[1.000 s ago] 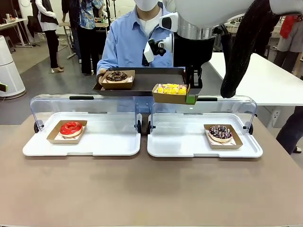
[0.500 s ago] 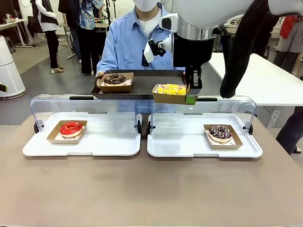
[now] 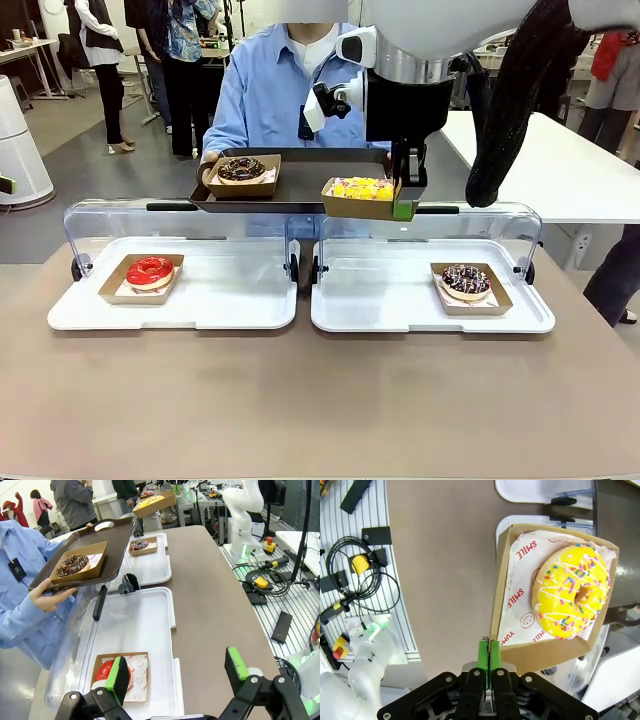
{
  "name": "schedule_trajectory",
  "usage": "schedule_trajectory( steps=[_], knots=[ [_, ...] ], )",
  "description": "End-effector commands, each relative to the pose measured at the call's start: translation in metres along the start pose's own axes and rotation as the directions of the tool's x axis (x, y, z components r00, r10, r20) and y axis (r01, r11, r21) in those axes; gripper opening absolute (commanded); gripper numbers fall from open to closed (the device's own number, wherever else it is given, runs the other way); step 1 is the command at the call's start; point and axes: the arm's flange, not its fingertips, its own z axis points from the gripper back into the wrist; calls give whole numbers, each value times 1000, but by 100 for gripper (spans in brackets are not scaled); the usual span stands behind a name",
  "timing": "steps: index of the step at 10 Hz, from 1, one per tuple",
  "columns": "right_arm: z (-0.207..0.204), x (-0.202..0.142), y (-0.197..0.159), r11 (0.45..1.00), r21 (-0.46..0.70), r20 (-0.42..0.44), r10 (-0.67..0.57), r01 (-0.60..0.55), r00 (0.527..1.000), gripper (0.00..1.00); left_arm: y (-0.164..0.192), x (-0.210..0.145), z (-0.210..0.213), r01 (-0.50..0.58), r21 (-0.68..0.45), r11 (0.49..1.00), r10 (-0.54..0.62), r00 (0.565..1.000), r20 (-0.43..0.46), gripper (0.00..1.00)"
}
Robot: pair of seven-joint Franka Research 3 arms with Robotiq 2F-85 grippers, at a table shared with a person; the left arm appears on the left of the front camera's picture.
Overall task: Provide the desired donut to the person.
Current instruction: Place the picked Paper togo box onto the Handle tray extended by the person.
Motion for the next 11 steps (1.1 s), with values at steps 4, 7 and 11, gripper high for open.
schedule_trajectory(
  steps=[4,7,11],
  knots=[
    [0,0,0,1000,0,0,0,0,1000,2,-1,1,2,2,-1,1000,-2,1000,3,100],
    [38,9,-25,992,-124,81,-21,31,996,2,-1,1,2,2,-1,1000,-2,1000,3,100],
    [28,20,-106,992,-118,102,50,-38,994,2,-1,1,2,2,-1,1000,-2,1000,3,100]
  ],
)
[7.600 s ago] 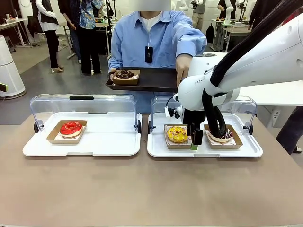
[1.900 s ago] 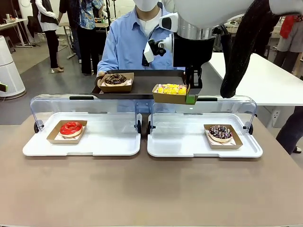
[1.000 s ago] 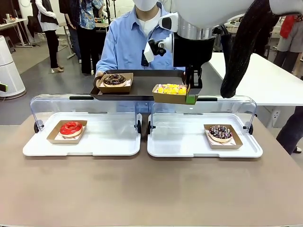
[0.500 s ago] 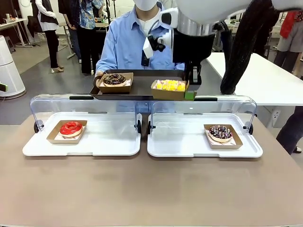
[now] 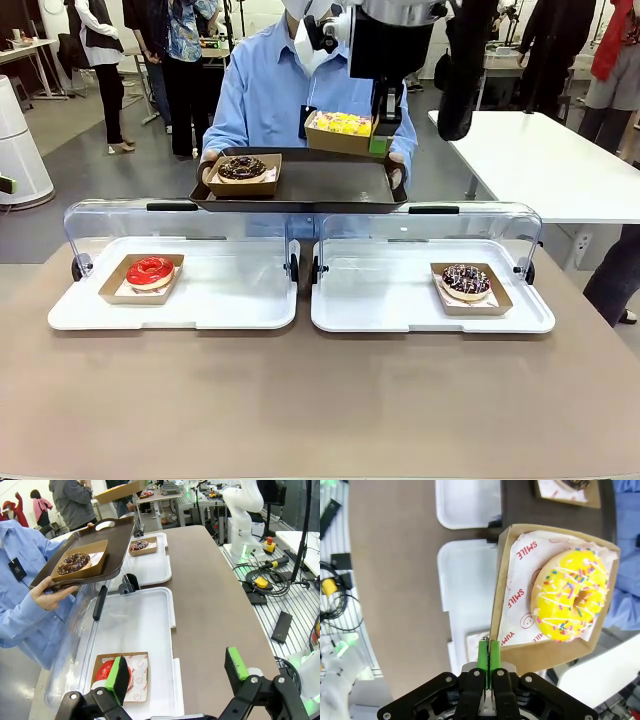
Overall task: Provide the desired donut to the person.
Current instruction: Place the picked Paper togo box onto the Handle tray extended by the person.
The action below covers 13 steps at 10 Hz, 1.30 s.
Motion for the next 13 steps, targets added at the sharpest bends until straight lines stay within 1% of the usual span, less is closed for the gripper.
schedule_trajectory(
  steps=[1,3,5,7,8,13],
  knots=[
    [-14,5,-38,997,54,50,53,-55,997,2,-1,1,2,1,-1,1000,-1,1000,3,100],
    [-26,5,-60,992,81,102,93,-101,990,2,-1,1,2,1,-1,1000,-1,1000,3,100],
    [-40,3,-78,992,80,94,93,-100,991,2,-1,1,2,1,-1,1000,-1,1000,3,100],
    [-48,0,-77,991,106,80,73,-81,994,2,-1,1,2,1,-1,1000,-1,1000,3,100],
    [-46,2,-75,994,69,77,80,-85,994,2,-1,1,2,1,-1,1000,-1,1000,3,100],
    [-46,2,-75,994,69,77,80,-85,994,2,-1,1,2,1,-1,1000,-1,1000,3,100]
  ],
)
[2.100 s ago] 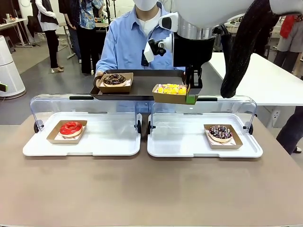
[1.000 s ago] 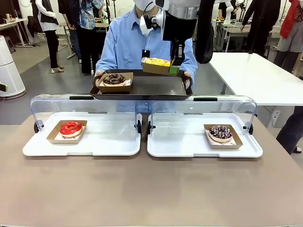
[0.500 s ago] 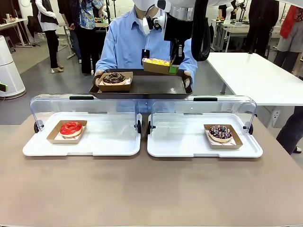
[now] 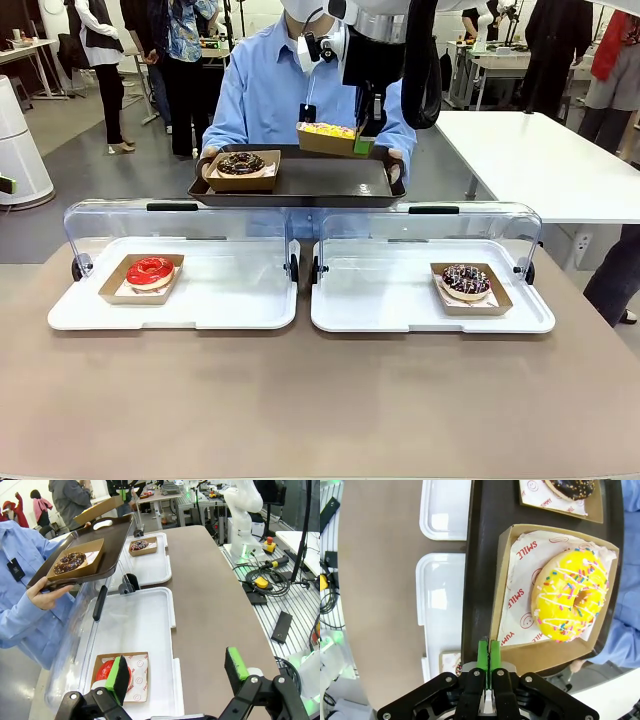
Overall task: Provide the desired donut to the person.
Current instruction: Place the picked Paper togo box onto the Handle tray extended by the person.
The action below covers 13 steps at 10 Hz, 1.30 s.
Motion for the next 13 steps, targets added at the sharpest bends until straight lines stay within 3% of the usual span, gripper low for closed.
schedule_trajectory(
  steps=[1,8,13],
  knots=[
    [0,0,0,1000,0,0,0,0,1000,2,-1,1,2,1,-1,1000,-1,1000,3,100],
    [-23,-17,-57,993,83,-31,-85,87,996,2,-1,1,2,1,-1,1000,-1,1000,3,100],
    [-49,-19,-66,985,156,-53,-68,75,996,2,-1,1,2,1,-1,1000,-1,1000,3,100]
  ],
)
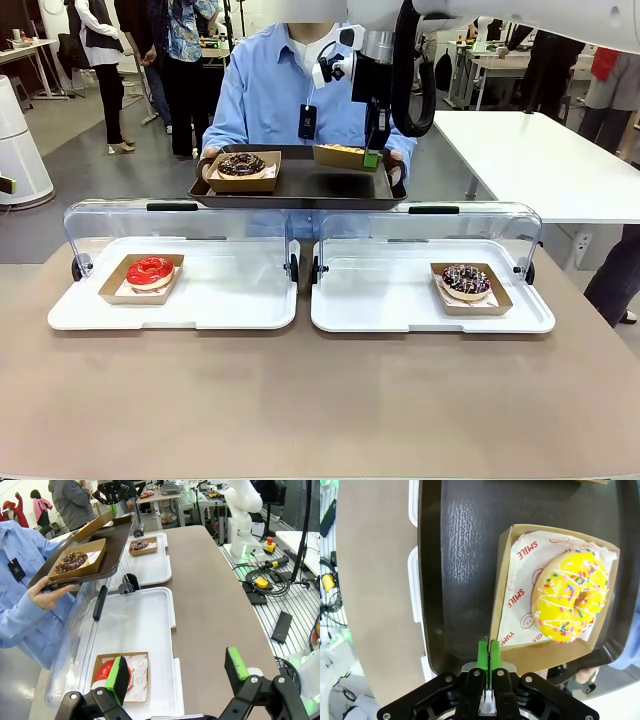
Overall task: Provide the desired donut to the person.
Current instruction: Place the picked Paper togo box onto the Handle tray extended by the person.
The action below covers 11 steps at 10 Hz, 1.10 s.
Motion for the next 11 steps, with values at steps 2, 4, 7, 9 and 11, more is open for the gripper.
schedule_trajectory(
  steps=[2,4,7,9,11],
  knots=[
    [1,6,-8,999,40,-38,2,-1,999,2,-1,1,2,1,-1,1000,-1,1000,3,100],
    [-4,6,-7,998,58,-45,9,-7,999,2,-1,1,2,1,-1,1000,-1,1000,3,100],
    [-5,7,-6,997,72,-43,36,-33,998,61,-1,1,2,1,-1,1000,-1,1000,3,100],
    [-5,7,-6,996,81,-42,39,-35,998,63,-1,1,2,1,-1,1000,-1,1000,3,100],
    [-6,6,-5,996,85,-42,40,-37,998,100,-1,1,2,1,-1,1000,-1,1000,3,100]
  ],
)
